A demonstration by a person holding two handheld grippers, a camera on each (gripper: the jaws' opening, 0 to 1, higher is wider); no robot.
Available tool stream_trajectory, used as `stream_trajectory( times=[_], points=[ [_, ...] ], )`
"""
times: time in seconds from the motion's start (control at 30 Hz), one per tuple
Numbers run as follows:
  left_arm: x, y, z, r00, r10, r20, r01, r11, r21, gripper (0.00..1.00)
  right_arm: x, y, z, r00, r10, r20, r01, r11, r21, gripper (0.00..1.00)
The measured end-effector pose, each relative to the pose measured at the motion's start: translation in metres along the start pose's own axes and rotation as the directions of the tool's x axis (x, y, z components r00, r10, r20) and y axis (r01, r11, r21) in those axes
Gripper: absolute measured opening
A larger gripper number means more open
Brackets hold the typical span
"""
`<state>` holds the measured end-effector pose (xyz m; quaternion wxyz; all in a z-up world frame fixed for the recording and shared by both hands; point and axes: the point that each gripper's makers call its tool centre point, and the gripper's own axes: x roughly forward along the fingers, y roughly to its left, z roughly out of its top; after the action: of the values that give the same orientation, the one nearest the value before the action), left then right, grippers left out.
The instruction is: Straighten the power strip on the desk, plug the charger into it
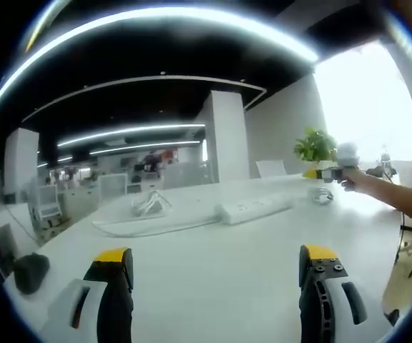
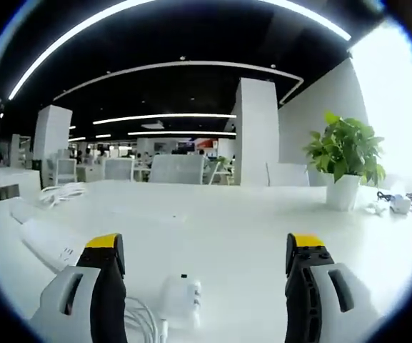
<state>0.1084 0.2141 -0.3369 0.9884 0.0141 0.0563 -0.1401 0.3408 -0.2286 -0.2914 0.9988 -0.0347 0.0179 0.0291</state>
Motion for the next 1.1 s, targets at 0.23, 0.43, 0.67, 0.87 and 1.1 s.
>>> stream_trajectory(
  times=[0.23,0.43,0.67,0.87,1.1],
  points=[
    [0.002,-0.003,0.003,1.000,-0.007,0.005,0.007,1.000,0.004,0.99,-0.001,0.000,-0.008,1.000,-0.018,-0.022,0.018,1.000,-0.001,0.93],
    [0.003,-0.006,0.003,1.000,-0.015,0.003,0.015,1.000,0.006,0.99,0.003,0.000,-0.016,0.999,-0.022,-0.046,0.022,1.000,0.005,0.92],
    [0.002,-0.006,0.003,1.000,-0.012,0.003,0.012,1.000,0.005,0.99,0.007,-0.002,-0.026,0.997,-0.022,-0.068,0.023,1.000,0.018,0.92],
    [0.001,-0.005,0.002,1.000,-0.012,0.002,0.012,1.000,0.004,0.99,0.005,0.003,-0.033,0.996,-0.015,-0.084,0.017,1.000,0.017,0.91],
    [0.001,-0.006,0.002,1.000,-0.015,0.003,0.015,1.000,0.001,0.99,0.005,0.012,-0.041,0.994,0.003,-0.110,-0.001,1.000,0.020,0.91]
  ],
)
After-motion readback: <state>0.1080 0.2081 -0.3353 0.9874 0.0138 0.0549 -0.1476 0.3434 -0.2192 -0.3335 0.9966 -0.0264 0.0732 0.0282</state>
